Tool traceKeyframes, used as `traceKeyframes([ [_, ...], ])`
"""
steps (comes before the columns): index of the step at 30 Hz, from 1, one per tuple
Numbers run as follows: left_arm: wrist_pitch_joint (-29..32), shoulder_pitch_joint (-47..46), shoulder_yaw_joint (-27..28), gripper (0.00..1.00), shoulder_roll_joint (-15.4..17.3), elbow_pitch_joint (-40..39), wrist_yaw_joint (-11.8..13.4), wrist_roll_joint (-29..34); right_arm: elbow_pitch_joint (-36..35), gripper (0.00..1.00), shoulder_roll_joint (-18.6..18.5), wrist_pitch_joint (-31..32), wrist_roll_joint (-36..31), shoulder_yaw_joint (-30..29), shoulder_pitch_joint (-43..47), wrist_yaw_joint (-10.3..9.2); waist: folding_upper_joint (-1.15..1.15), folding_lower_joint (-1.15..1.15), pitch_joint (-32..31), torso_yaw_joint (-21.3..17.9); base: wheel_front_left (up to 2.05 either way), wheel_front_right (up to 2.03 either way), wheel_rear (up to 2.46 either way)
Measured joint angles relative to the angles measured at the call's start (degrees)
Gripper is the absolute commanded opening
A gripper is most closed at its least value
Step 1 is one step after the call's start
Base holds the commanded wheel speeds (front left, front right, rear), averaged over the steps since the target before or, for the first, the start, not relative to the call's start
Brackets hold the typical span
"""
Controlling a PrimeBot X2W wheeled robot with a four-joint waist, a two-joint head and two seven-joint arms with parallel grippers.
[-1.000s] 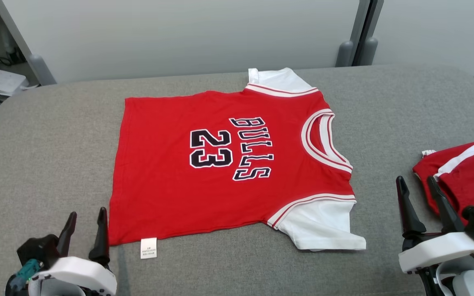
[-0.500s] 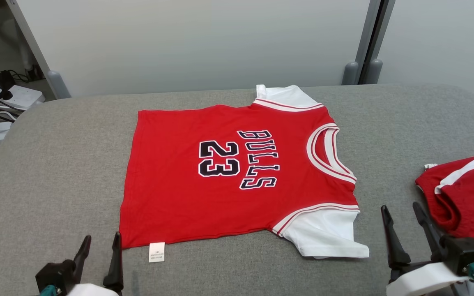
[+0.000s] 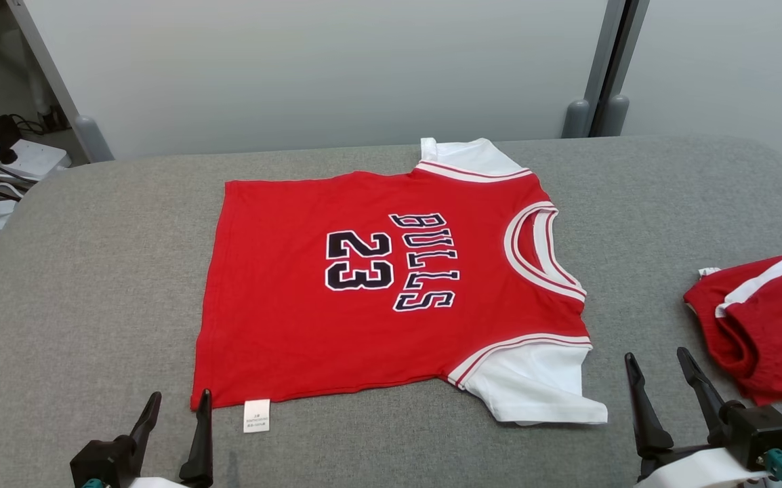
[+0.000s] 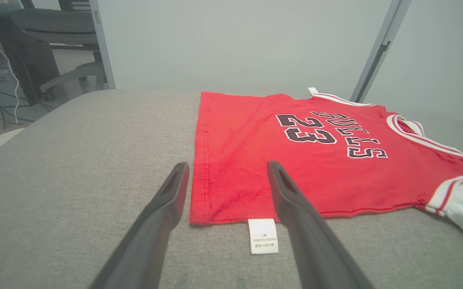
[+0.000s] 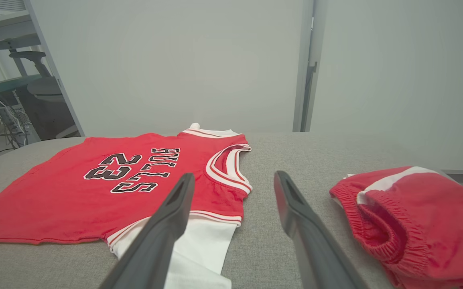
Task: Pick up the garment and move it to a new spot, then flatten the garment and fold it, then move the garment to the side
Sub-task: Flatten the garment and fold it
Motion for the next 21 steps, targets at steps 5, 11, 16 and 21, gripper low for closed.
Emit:
traceKeyframes([
  [5, 0.0, 0.0, -0.7, 1.00, -0.1, 0.3, 0.0, 0.0, 0.1, 1.00, 0.2, 0.0, -0.1, 0.0, 0.0, 0.00, 0.00, 0.00, 0.0, 0.1, 0.00, 0.00, 0.00],
  [11, 0.0, 0.0, -1.2, 1.00, -0.2, 0.7, 0.0, 0.0, 0.9, 1.00, 0.3, 0.0, -0.1, 0.1, 0.0, 0.00, 0.00, 0.00, 0.1, 0.2, 0.00, 0.00, 0.00],
  [16, 0.0, 0.0, -1.6, 1.00, -0.2, 1.3, 0.0, -0.1, 2.2, 1.00, 0.4, 0.0, -0.1, 0.1, -0.1, 0.00, 0.00, 0.00, 0.3, 0.2, 0.00, 0.00, 0.00],
  [21, 0.0, 0.0, -2.5, 1.00, 0.0, 3.1, 0.0, -0.1, 6.8, 1.00, 0.5, 0.0, 0.3, 1.4, -0.1, 0.00, 0.00, 0.00, 0.7, 0.2, 0.00, 0.00, 0.00],
])
